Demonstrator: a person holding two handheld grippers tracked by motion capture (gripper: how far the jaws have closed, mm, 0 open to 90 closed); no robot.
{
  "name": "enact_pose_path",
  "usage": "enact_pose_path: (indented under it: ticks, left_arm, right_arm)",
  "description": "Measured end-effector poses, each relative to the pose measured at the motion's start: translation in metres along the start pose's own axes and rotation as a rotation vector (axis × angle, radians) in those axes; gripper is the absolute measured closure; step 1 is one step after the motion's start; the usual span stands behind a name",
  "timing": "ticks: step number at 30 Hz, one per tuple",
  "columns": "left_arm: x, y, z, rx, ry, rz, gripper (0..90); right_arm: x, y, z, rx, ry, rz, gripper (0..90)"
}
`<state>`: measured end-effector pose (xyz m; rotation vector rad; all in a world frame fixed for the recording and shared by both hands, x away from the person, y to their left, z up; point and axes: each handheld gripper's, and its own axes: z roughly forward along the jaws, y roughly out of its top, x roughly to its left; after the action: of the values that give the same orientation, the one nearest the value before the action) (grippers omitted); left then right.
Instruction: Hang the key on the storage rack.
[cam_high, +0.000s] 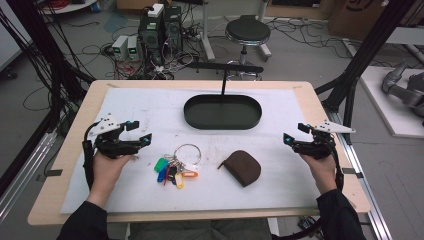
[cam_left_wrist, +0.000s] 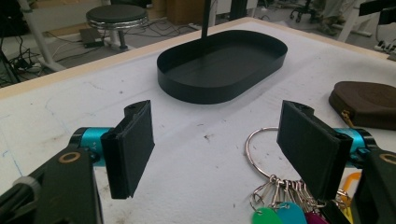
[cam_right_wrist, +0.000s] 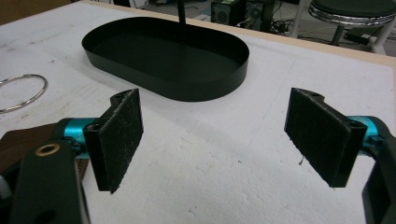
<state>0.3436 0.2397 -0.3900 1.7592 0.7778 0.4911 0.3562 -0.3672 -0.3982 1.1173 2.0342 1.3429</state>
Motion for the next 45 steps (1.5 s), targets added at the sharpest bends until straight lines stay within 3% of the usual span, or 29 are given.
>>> enact_pose_path:
  ticks: [14,16,22,26,31,45]
  left_arm:
    - [-0.002,0.005,0.007,-0.018,0.000,-0.017,27.3]
    - [-0.003,0.005,0.008,-0.011,-0.005,-0.015,33.2]
    - [-0.006,0.007,0.020,0.005,-0.003,-0.008,38.8]
    - [-0.010,0.008,0.034,0.035,-0.002,0.009,43.3]
    - [-0.019,0.010,0.047,0.070,-0.036,0.023,47.5]
    - [-0.032,0.004,0.082,0.179,-0.056,0.022,54.5]
  right_arm:
    - [-0.003,-0.002,-0.001,0.002,-0.005,-0.004,20.0]
    - [-0.003,-0.002,-0.001,0.004,-0.007,-0.003,20.0]
    - [-0.002,-0.002,0.000,0.009,-0.007,-0.006,20.0]
    - [-0.002,-0.002,0.001,0.013,-0.004,-0.011,20.0]
    - [-0.002,-0.002,0.002,0.014,-0.001,-0.010,20.0]
    - [-0.002,-0.002,0.002,0.018,-0.002,-0.011,20.1]
